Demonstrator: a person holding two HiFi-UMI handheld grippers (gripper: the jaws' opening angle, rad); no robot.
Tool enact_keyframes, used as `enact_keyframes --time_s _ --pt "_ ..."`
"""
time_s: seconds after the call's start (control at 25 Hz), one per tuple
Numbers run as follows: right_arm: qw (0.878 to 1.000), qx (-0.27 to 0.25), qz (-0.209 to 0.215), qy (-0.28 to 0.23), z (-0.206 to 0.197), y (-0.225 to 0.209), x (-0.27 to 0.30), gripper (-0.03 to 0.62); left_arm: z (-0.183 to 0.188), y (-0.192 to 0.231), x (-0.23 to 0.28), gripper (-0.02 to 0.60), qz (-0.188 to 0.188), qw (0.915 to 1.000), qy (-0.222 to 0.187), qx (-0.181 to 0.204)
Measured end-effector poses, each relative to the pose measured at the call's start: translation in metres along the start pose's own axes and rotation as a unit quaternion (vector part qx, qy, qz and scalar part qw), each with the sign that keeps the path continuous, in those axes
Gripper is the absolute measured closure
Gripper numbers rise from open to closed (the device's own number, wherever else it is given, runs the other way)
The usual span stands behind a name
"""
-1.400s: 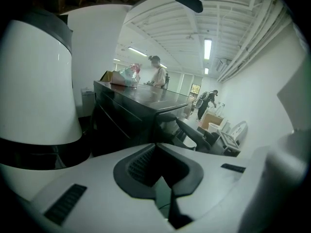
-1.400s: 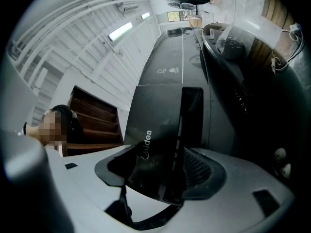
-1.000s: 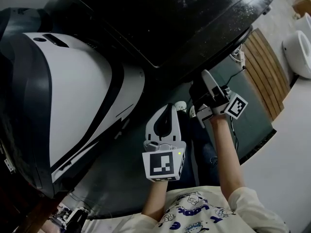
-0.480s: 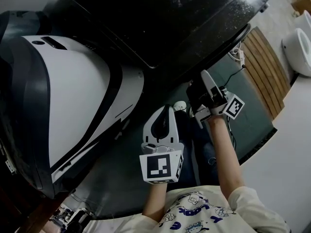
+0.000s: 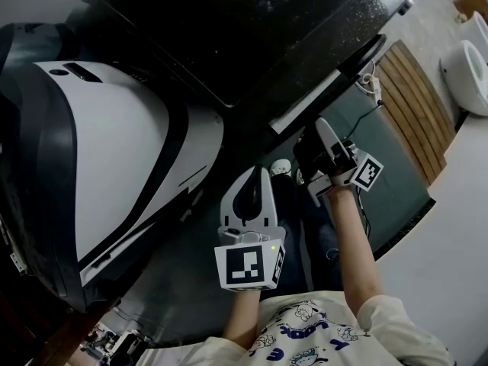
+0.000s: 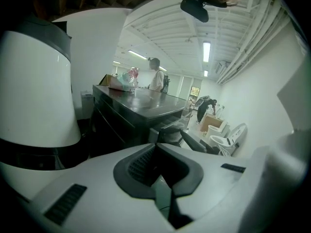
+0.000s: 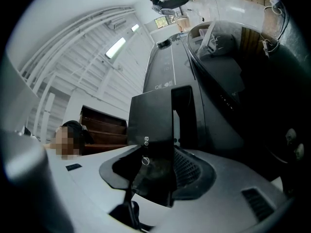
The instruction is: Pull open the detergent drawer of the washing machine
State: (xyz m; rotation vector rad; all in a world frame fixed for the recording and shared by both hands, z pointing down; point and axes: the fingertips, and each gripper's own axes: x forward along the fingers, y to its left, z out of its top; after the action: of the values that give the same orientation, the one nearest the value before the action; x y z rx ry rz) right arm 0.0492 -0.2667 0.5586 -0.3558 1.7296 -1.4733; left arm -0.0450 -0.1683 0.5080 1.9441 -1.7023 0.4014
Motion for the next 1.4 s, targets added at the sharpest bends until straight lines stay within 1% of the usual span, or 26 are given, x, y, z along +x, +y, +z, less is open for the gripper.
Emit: enact_keyframes --time_s 0.92,1.4 --pt "1.0 -0.005 0.001 -0.006 0.005 0.023 -0.054 0.385 -0.006 -0.029 -0.016 0.568 -0.008 0.9998 -0.01 0.015" --pt "1.0 -0.009 0.0 -0.012 0.008 0.035 -0.081 0.385 -0.01 -0.049 -0.024 0.568 -0.018 0.9995 -0.013 0.024"
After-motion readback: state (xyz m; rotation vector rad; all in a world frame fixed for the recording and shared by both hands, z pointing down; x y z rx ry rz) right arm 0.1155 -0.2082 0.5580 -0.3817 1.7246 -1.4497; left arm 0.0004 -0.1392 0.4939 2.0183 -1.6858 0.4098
